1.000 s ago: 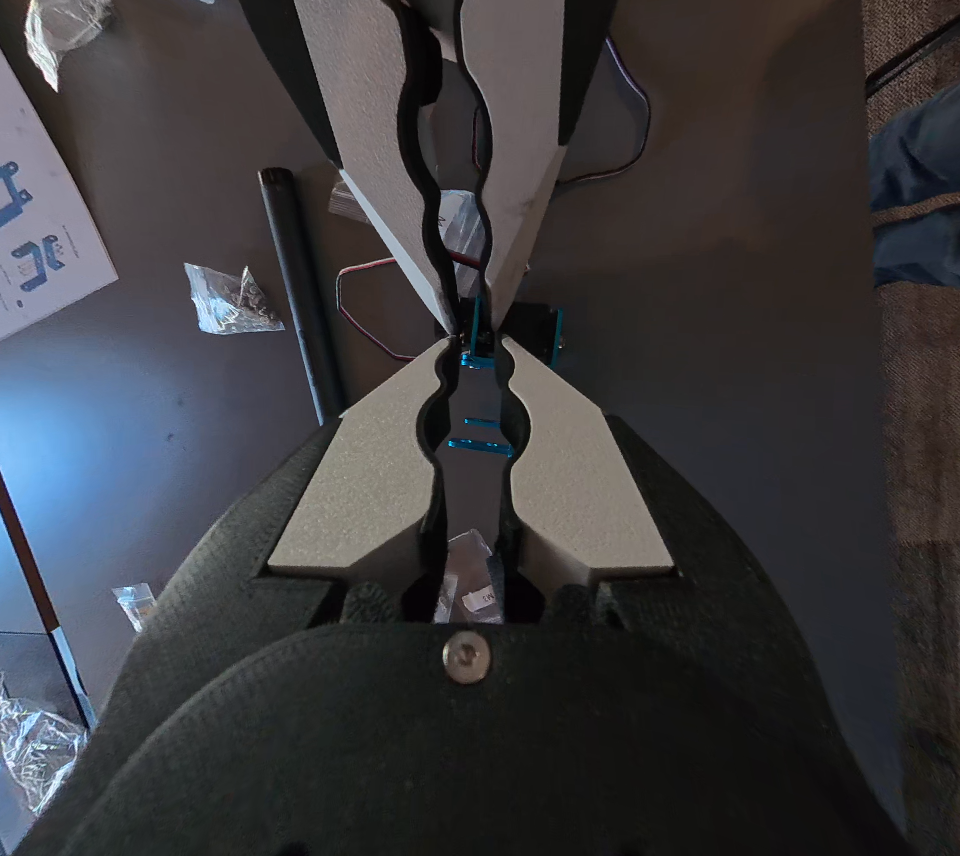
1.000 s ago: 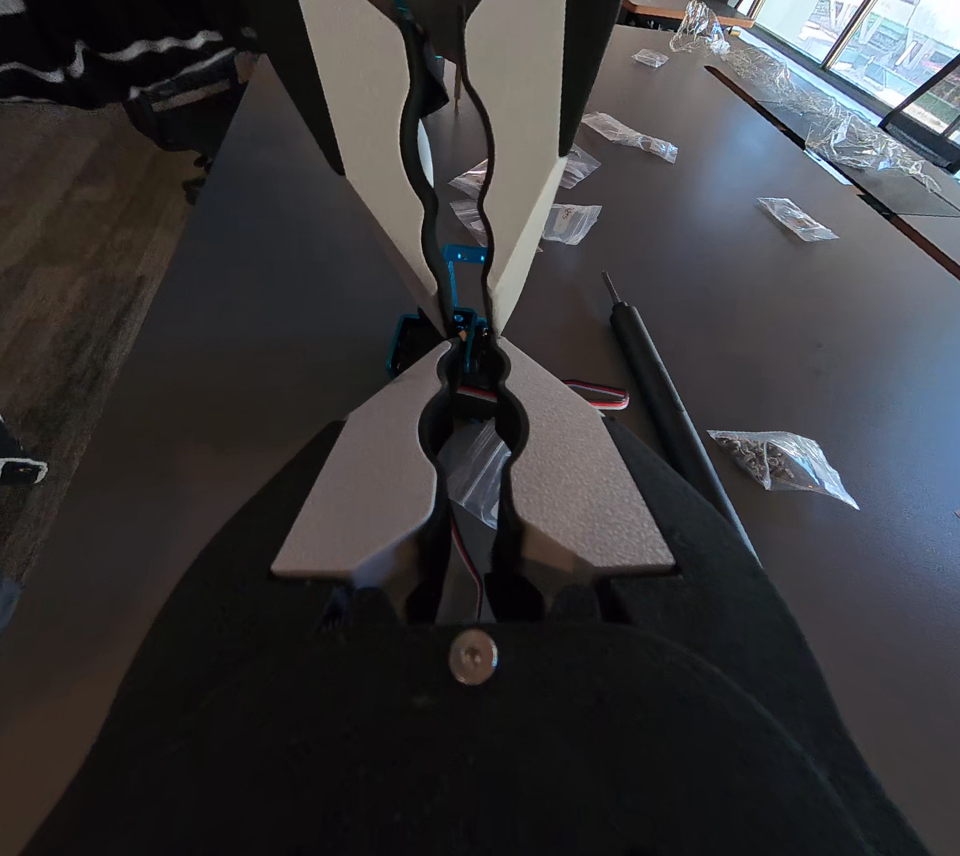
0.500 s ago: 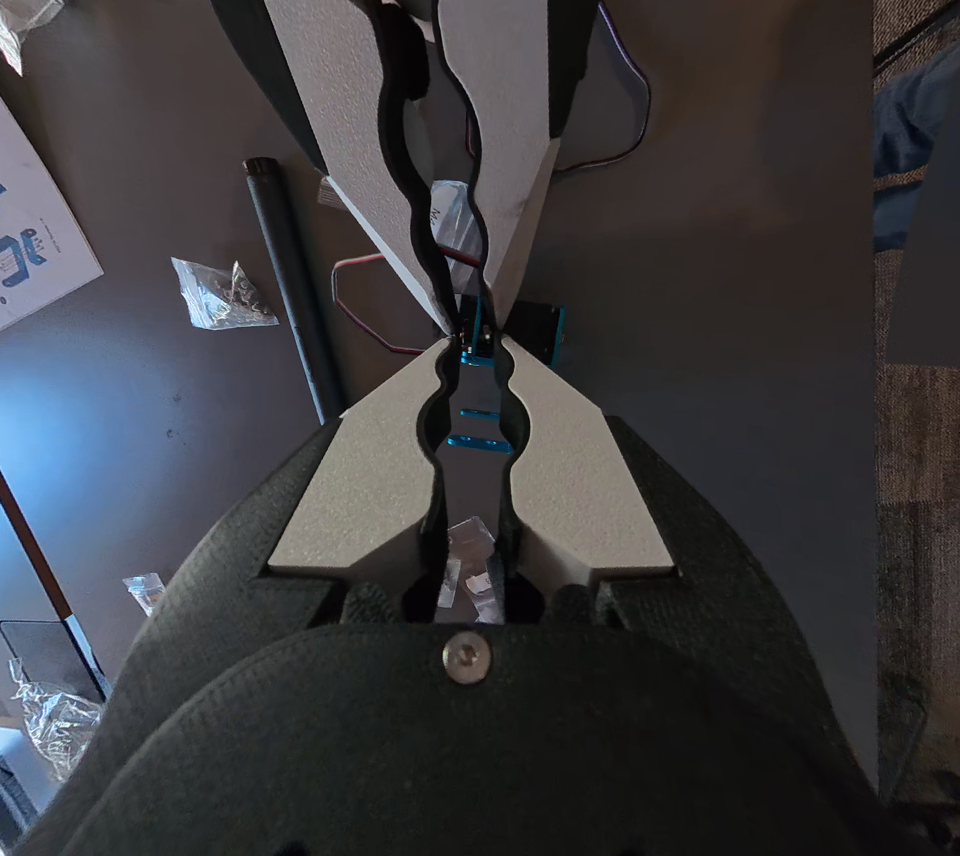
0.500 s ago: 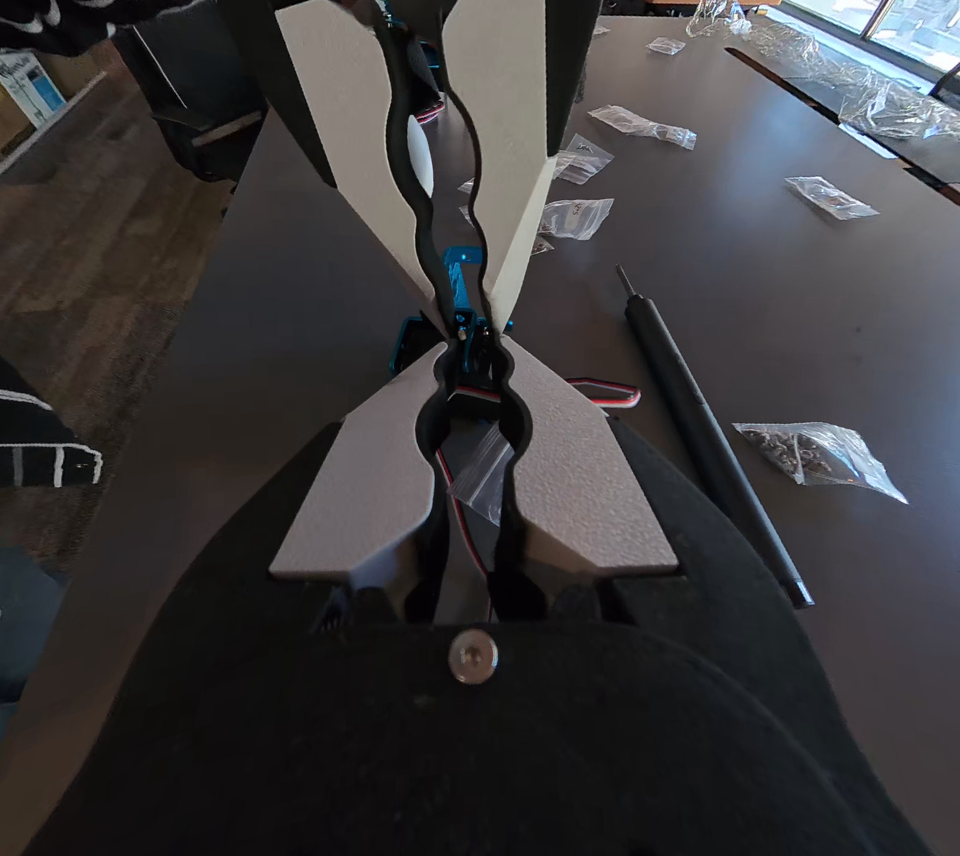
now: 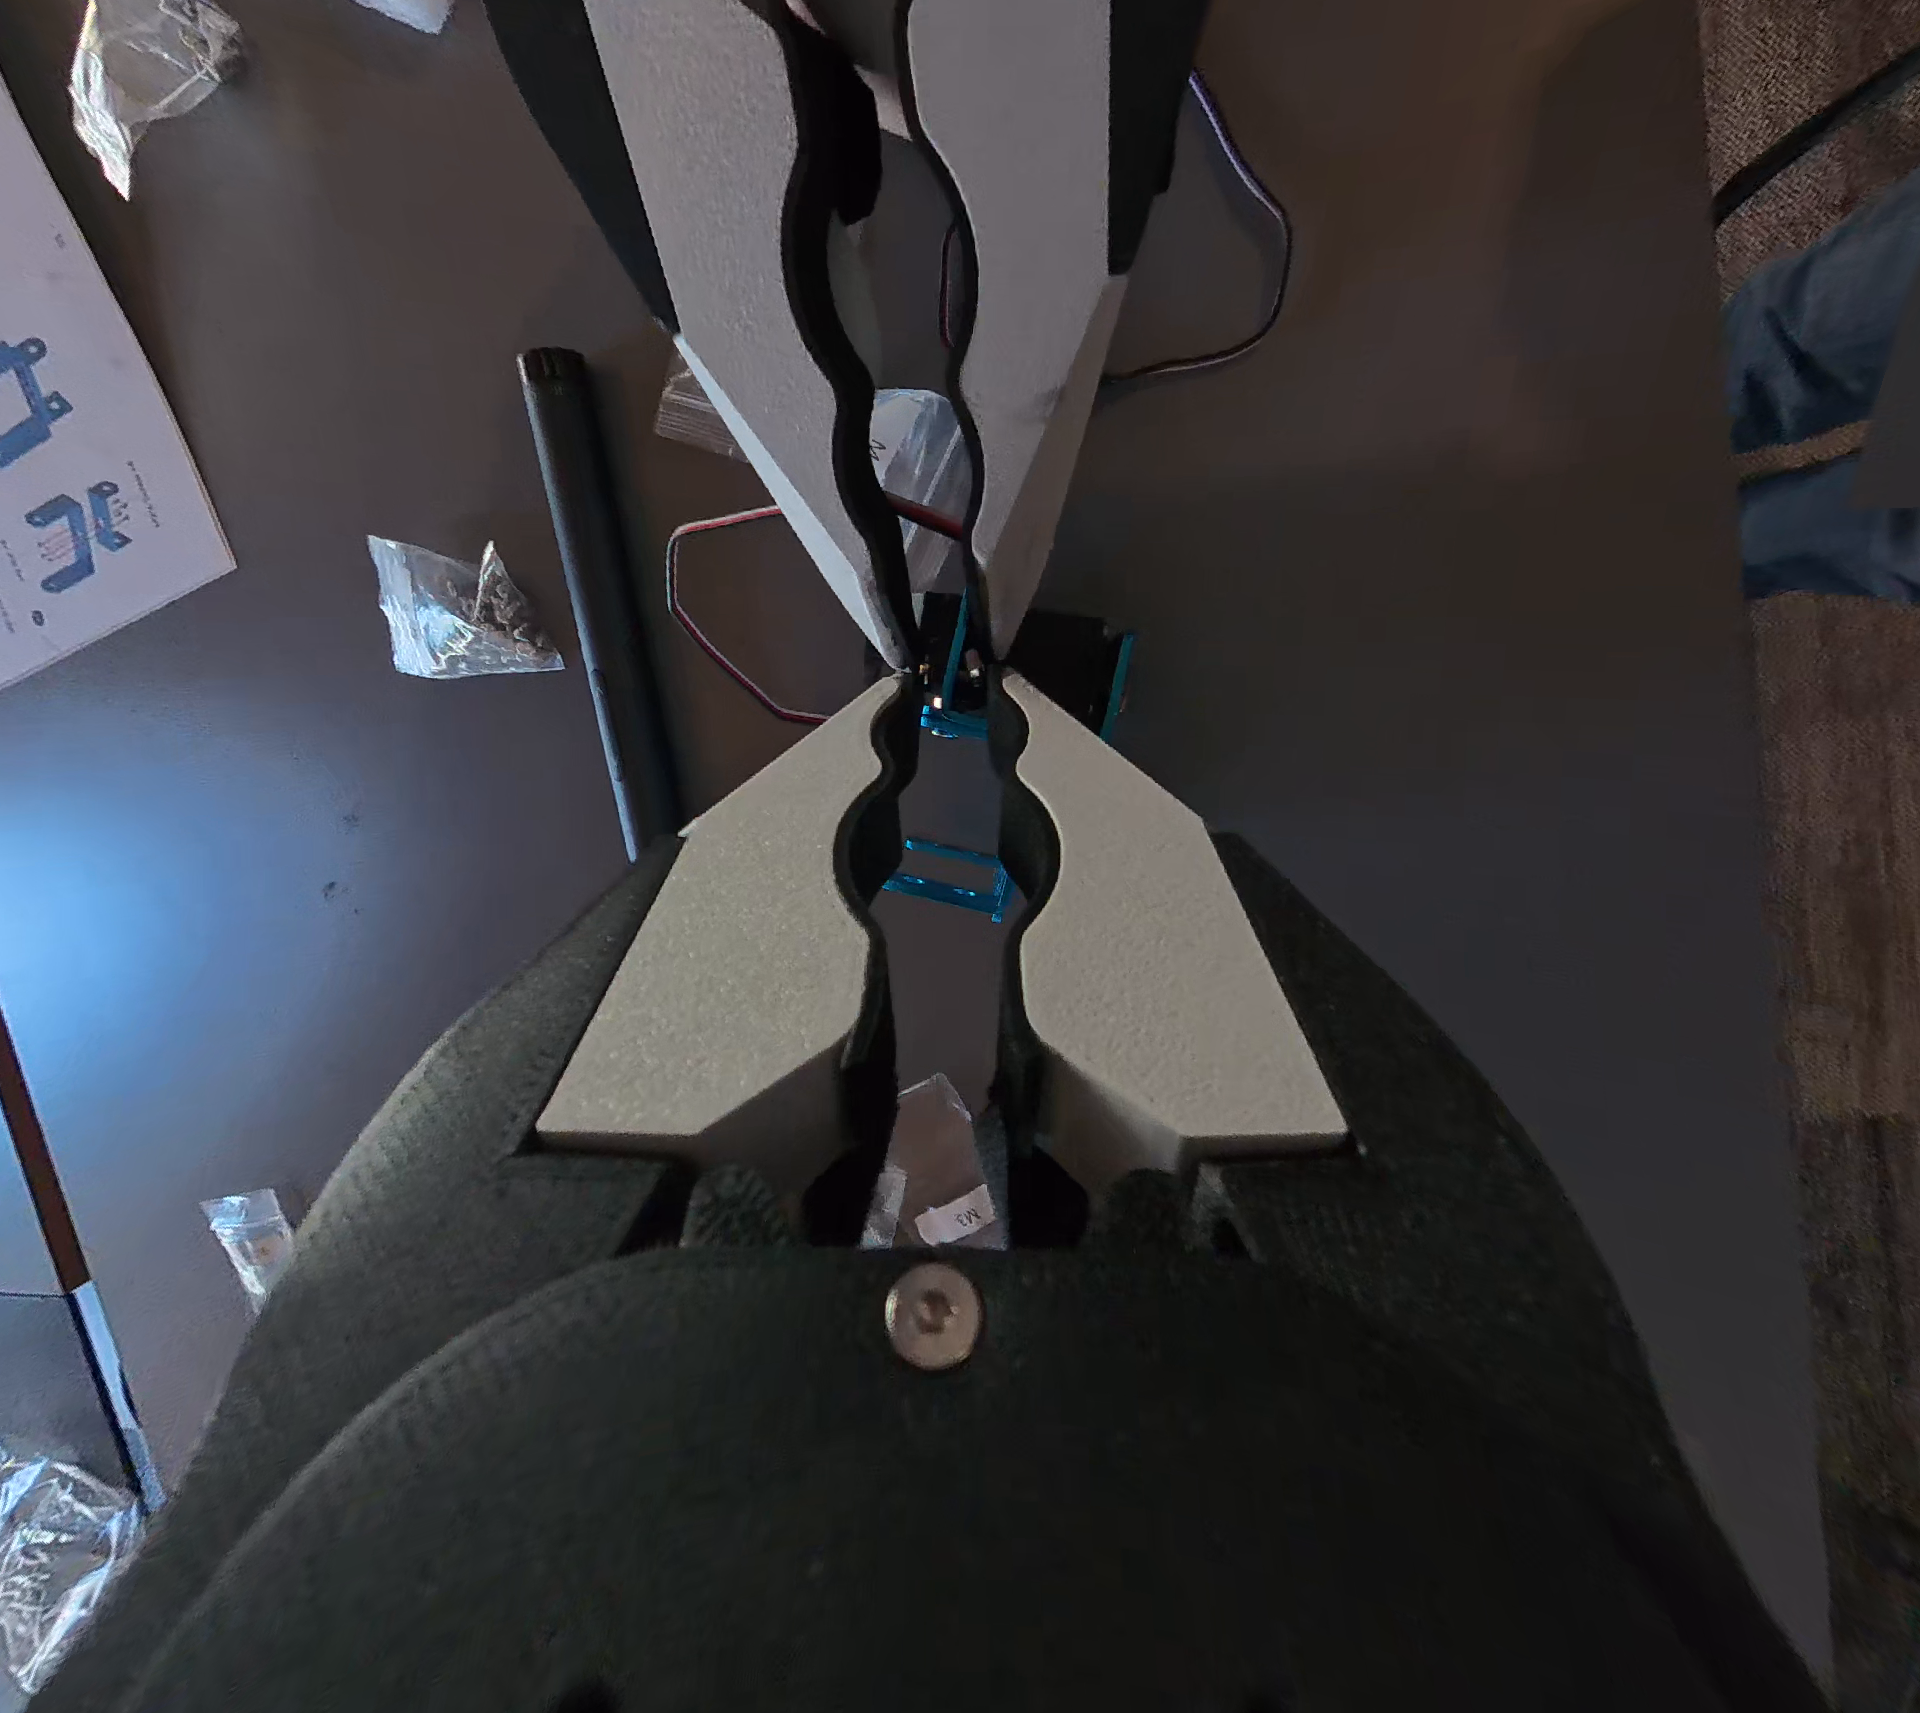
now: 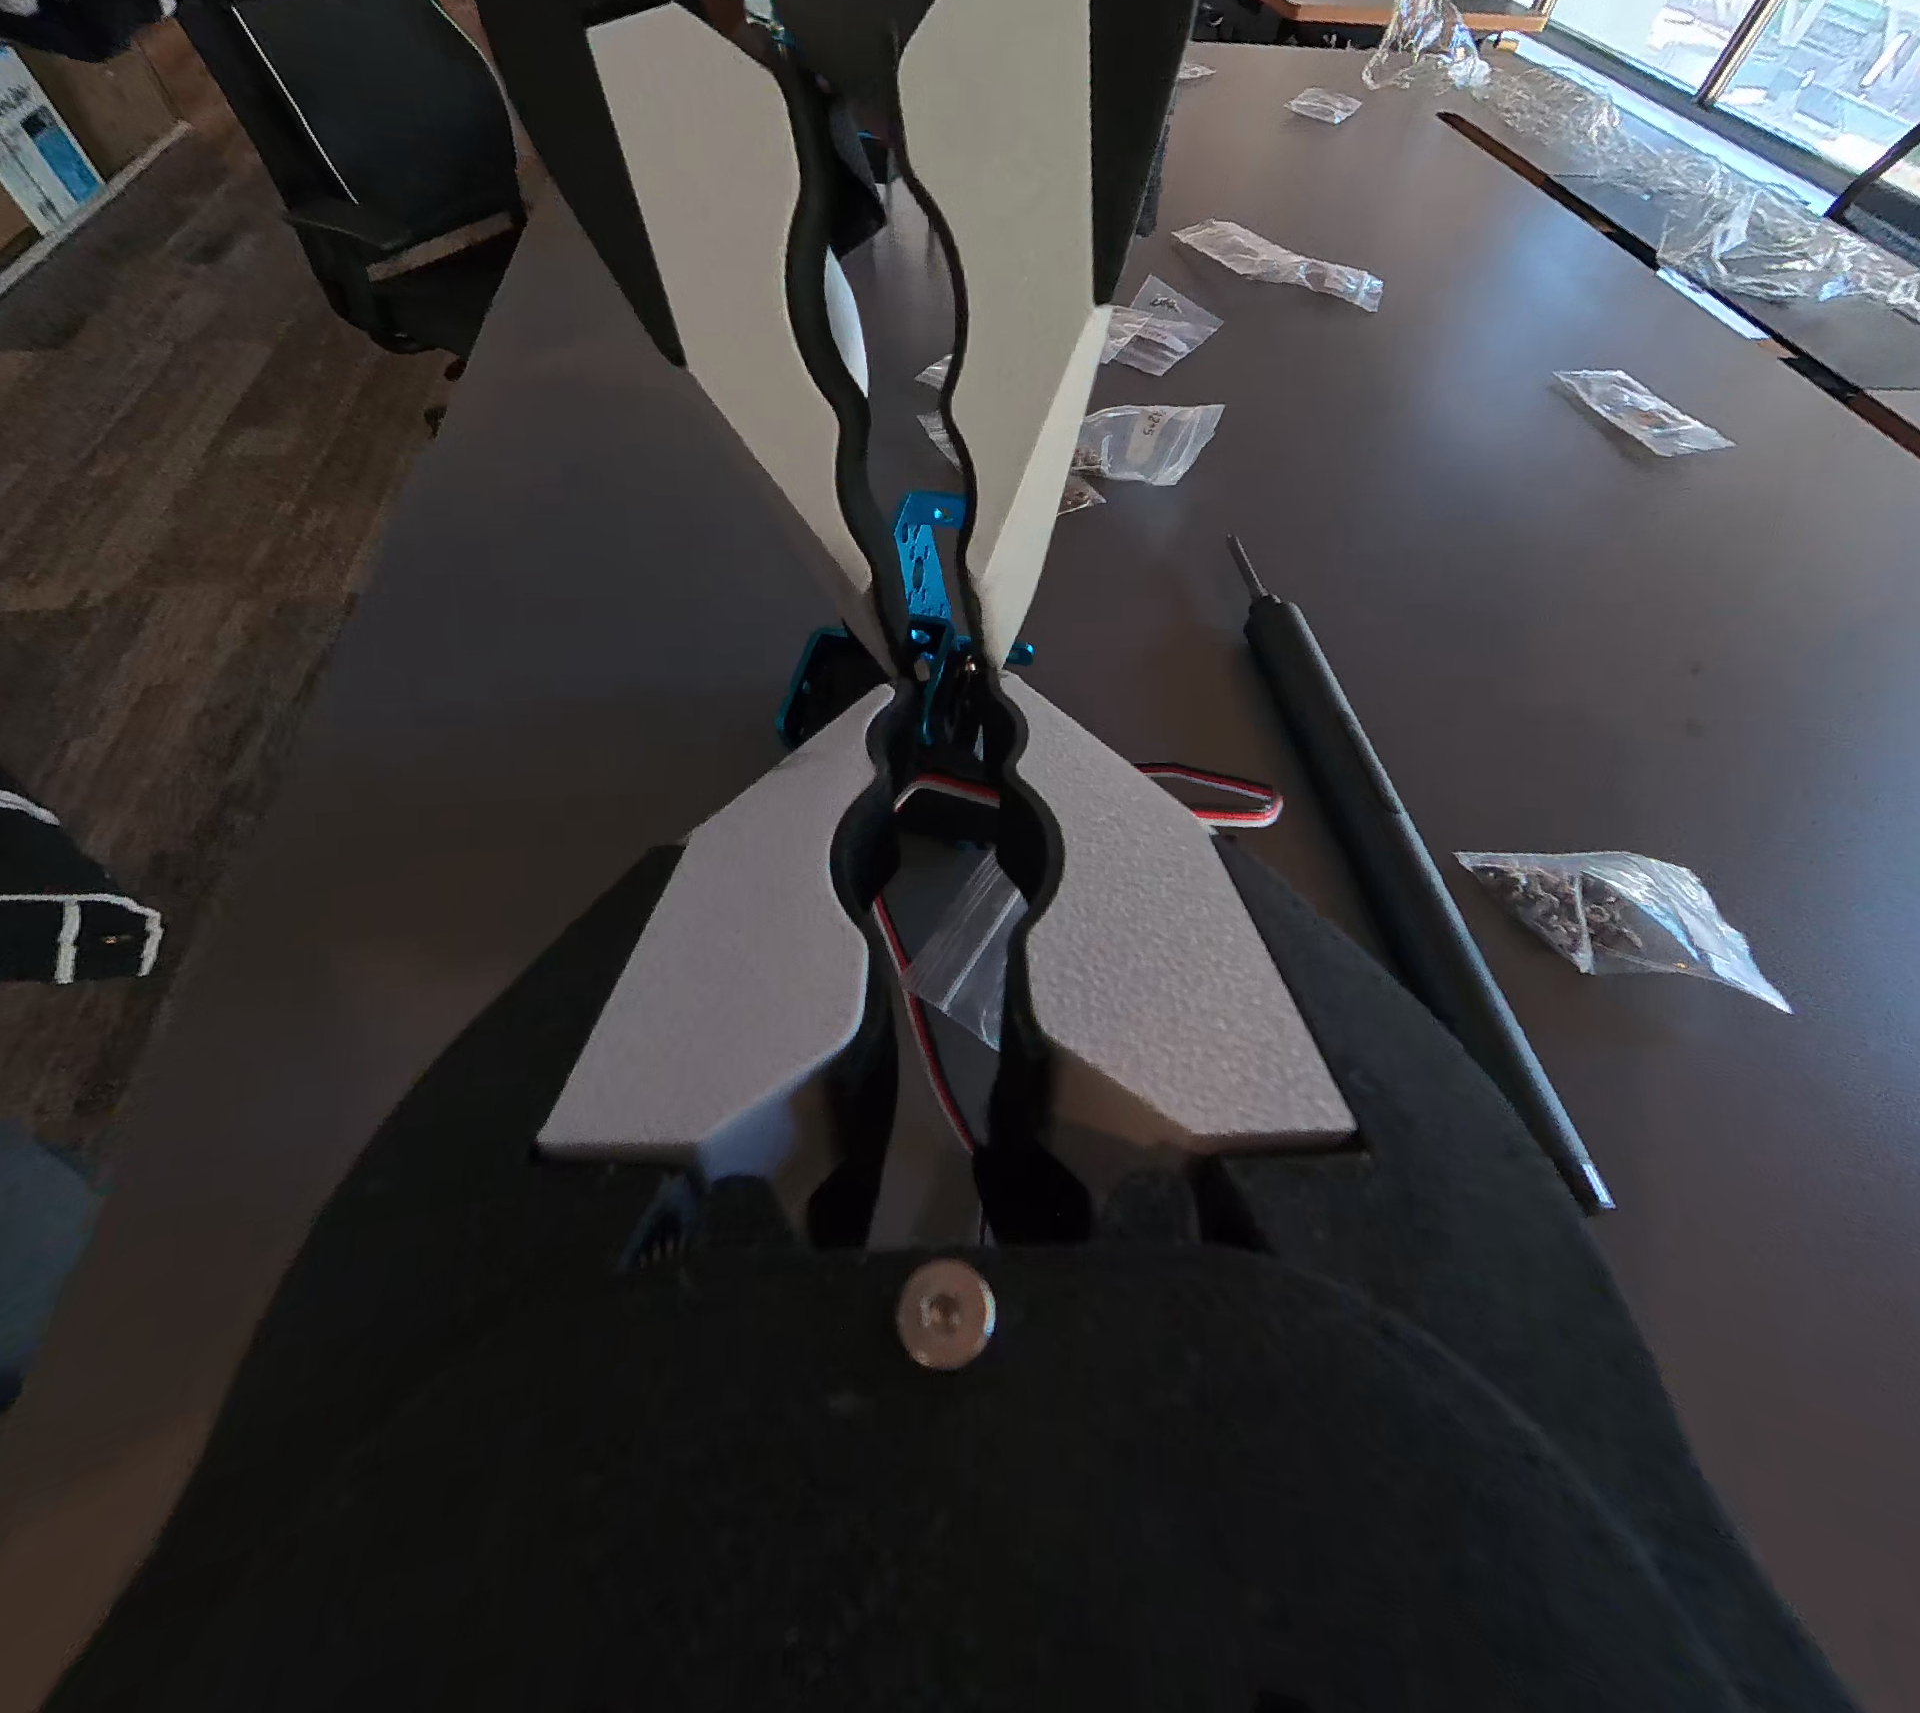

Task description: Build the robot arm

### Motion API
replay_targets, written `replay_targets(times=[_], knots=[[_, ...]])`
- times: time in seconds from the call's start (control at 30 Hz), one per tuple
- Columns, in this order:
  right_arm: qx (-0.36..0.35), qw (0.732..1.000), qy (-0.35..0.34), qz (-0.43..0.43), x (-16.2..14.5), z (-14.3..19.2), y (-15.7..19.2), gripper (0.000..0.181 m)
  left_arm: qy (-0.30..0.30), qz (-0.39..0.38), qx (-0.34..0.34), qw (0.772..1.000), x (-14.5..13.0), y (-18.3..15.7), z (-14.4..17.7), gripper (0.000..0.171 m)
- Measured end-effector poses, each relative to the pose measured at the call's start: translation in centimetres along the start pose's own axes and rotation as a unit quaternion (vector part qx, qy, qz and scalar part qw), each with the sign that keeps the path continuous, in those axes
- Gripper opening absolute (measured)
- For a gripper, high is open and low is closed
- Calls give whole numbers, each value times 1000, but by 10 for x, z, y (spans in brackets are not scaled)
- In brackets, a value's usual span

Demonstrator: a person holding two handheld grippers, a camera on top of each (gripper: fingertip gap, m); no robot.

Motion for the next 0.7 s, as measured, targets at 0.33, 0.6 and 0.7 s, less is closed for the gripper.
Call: replay_targets(times=[0.33, 0.6, 0.7], knots=[[-38, 990, -11, 132, 6, 11, 11, 12, -25, -6, 1, 1000, -2, -1, 0, 10], [-45, 993, -3, 109, 4, 6, 6, 12, -39, -9, -2, 999, -3, 0, 0, 10], [-36, 996, -4, 87, 3, 5, 3, 16, -40, -8, -3, 999, -4, 0, 0, 10]])
Point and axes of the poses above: each gripper's, where its closed fingertips meet, z back along the fingers, x out of its top, y = z × x across the jaws, the point moved 6 cm from there along z, back along the fingers, and after that the axes turned 5 degrees about y, right-handed, at the moved point
